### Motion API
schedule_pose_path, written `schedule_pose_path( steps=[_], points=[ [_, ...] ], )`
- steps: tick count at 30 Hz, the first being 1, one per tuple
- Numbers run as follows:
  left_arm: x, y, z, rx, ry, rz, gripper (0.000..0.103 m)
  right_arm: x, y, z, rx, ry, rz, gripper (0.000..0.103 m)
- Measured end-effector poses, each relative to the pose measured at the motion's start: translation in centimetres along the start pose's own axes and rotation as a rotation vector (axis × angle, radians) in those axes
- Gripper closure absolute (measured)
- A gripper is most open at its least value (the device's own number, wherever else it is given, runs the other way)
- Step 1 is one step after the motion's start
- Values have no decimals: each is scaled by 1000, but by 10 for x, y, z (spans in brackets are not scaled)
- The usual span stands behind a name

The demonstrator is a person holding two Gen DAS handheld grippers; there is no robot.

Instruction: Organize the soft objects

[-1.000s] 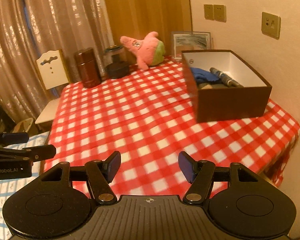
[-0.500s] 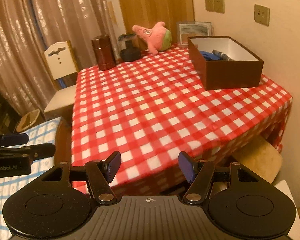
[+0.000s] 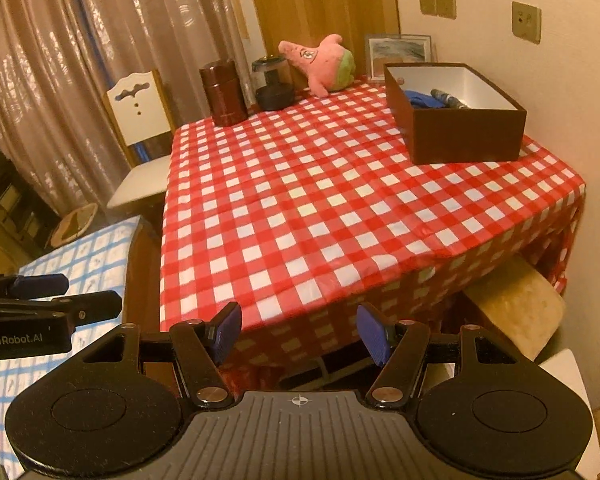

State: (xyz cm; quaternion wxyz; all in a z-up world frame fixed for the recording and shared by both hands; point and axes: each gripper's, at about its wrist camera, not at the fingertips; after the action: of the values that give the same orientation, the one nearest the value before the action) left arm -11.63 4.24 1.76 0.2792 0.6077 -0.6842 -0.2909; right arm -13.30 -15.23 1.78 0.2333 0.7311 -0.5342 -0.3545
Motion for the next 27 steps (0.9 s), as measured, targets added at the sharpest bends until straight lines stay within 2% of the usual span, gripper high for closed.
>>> schedule_pose_path(
  steps=[12,27],
  points=[
    [36,1,7,-14,-9,0,23,21,19,7,-8,19,-21,39],
    [45,1,8,-8,-19,6,23,26,26,13,-10,13,-11,39]
  ],
)
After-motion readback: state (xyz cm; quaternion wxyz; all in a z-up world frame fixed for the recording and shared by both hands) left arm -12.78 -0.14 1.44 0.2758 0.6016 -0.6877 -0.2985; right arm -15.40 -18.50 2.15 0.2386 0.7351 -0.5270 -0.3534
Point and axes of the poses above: each gripper's, at about its wrist camera, not at the fingertips, and y roughly against the way its jaws point, x to its right, z to its underside
